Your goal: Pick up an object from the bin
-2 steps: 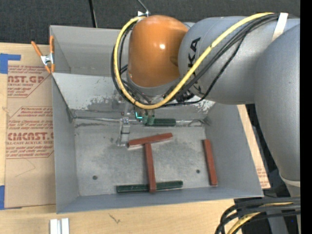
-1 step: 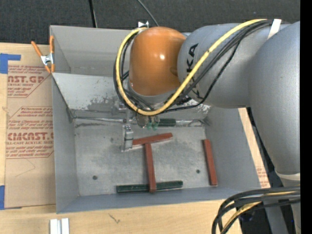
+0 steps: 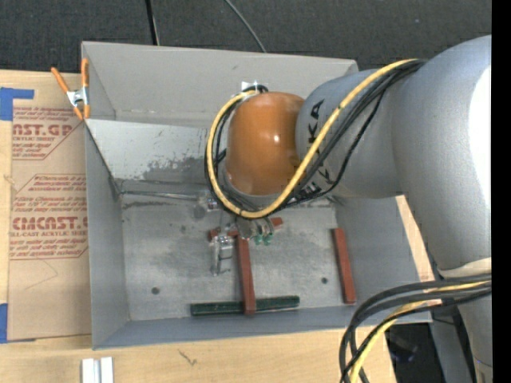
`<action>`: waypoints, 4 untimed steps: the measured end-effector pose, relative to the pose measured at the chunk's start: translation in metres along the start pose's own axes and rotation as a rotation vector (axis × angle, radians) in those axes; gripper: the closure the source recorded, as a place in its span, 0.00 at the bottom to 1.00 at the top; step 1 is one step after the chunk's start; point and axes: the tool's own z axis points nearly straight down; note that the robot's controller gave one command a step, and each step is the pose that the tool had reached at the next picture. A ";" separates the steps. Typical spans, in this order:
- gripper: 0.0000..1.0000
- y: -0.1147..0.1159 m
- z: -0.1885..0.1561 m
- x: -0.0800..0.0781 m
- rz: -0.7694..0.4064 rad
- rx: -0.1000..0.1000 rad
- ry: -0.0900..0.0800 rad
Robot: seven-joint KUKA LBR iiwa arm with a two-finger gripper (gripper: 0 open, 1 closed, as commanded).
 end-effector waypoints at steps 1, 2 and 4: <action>0.00 0.002 0.045 0.004 -0.037 0.001 0.003; 1.00 -0.055 0.042 -0.004 -0.491 -0.002 0.003; 0.00 -0.055 0.043 -0.004 -0.491 -0.002 0.003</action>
Offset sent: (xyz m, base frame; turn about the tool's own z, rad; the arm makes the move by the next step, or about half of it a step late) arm 0.0126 -0.0547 -0.0421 -0.4922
